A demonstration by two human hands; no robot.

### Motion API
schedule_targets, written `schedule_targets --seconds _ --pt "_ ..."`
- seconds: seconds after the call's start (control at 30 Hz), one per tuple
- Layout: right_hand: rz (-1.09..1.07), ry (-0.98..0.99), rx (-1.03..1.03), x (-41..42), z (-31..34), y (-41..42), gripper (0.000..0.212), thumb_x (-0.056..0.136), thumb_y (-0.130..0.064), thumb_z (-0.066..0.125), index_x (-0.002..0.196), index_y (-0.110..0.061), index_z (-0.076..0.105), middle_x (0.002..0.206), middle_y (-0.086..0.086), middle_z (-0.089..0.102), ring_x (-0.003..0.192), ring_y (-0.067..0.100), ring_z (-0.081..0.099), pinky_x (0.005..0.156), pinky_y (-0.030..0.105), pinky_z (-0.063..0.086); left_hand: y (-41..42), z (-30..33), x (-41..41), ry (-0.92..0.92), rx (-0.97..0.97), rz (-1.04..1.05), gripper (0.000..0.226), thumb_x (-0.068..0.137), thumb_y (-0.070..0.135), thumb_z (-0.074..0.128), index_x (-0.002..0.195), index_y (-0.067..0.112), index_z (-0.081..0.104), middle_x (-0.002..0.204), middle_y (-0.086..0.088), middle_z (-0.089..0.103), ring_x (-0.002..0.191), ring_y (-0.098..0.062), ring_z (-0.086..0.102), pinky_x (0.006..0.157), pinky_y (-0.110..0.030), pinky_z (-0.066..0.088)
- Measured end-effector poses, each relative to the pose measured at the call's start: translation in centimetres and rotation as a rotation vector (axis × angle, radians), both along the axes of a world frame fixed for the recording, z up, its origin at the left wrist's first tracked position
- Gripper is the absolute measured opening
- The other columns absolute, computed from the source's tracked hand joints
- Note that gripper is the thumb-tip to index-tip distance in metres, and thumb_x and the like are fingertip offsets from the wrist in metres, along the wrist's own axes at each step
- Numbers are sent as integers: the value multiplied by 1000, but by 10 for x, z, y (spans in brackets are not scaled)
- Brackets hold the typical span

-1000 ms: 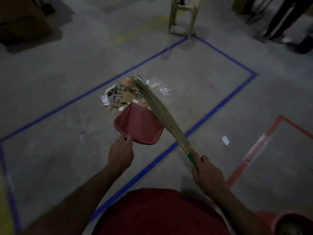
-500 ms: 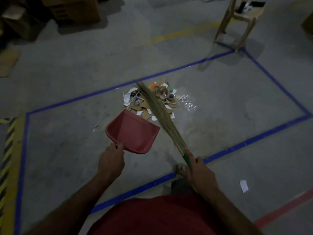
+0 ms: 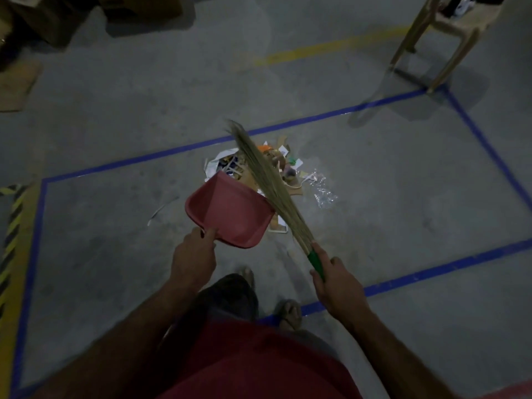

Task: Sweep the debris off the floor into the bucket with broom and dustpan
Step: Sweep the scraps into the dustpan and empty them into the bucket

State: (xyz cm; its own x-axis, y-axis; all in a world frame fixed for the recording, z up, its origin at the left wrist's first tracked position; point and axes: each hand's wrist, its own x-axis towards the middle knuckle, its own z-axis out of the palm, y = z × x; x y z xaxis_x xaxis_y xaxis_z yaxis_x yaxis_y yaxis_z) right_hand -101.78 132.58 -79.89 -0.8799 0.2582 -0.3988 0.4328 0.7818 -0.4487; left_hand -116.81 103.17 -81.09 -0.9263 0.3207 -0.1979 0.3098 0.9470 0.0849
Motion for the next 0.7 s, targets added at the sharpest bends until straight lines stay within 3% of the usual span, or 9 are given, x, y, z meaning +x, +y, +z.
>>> schedule_targets --seconds 0.3,0.43,0.57,0.7 --pt "-30 -169 -23 -113 -37 43 67 101 -41 43 156 -38 4 99 1 48 75 16 54 66 35 53 38 -58 -113 -132 1 75 32 92 14 58 123 18 57 89 -10 54 72 -31 56 57 -36 42" --pt "-103 -266 -17 -160 -58 69 69 100 -43 44 153 -44 0 104 1 48 80 18 58 70 39 56 48 -98 -173 -252 0 98 38 90 15 58 127 21 56 91 -9 52 74 -31 56 58 -36 42" --pt "-185 -308 -13 -210 -94 97 74 98 -38 50 154 -47 2 106 2 44 79 20 57 71 37 53 68 -146 -227 -316 -40 20 37 92 17 58 129 24 55 95 -7 54 79 -27 57 61 -33 39" --pt "-247 -356 -13 -261 -149 125 70 99 -41 46 153 -48 2 117 7 41 84 25 58 73 36 48 97 -207 -269 -343 -100 -74 34 85 12 68 117 24 62 93 -5 60 76 -24 58 58 -30 32"
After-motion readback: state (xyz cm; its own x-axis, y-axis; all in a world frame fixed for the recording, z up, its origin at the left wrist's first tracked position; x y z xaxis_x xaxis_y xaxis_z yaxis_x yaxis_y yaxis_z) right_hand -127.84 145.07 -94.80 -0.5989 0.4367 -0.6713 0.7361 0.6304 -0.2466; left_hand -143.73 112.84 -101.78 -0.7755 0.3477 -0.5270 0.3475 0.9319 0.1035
